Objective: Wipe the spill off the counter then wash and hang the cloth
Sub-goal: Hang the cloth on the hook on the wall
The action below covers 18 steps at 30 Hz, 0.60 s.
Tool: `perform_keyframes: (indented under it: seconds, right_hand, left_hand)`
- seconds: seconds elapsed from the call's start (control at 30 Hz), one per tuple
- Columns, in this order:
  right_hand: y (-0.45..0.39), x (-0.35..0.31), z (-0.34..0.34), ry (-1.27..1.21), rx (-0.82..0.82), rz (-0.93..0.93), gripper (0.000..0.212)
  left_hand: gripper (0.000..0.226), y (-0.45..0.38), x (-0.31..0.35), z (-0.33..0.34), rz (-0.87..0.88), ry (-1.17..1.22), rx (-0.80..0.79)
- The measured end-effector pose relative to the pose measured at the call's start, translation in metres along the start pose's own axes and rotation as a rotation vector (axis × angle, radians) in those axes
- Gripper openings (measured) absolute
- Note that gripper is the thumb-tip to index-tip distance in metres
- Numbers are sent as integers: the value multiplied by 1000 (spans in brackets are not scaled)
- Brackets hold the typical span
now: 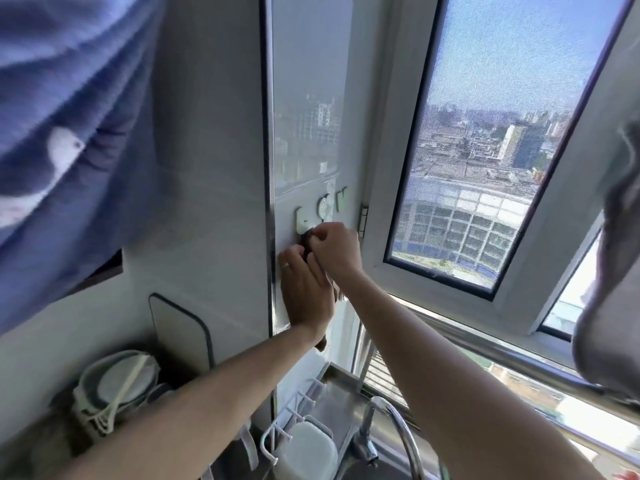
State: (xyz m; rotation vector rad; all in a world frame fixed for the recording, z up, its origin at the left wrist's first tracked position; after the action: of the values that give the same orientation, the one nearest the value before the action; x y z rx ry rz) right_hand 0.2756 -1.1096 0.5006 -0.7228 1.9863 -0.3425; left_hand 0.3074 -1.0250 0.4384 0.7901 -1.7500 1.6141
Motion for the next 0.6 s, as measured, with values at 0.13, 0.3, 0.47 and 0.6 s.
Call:
perform_keyframes:
  seconds: [0.13, 0.3, 0.47, 0.6]
  right_hand:
    - [-9, -15, 3, 293, -147, -166, 15]
    - [-12, -8, 15, 225, -272, -79, 22]
    - [0, 10, 25, -9, -265, 60, 24]
    - [9, 20, 31, -98, -260, 45, 24]
  left_hand:
    - [24, 2, -3, -2, 33, -8, 8]
    - [32, 3, 0, -10, -31, 28, 41]
    - [32, 8, 3, -15, 36, -16, 28]
    - [28, 10, -2, -14, 65, -100, 59]
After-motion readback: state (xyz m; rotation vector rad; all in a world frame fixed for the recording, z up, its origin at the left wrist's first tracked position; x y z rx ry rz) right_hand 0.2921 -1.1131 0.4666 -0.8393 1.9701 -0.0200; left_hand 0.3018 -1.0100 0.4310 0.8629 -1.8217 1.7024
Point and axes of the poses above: each hand's wrist, its own y-axis away from the middle knuckle, its own z-axis out of the palm, x = y × z, the point moved 4 cm from there along -y, towards the middle knuckle, and after that the axes turned 8 degrees about x, right-handed, at the moved point
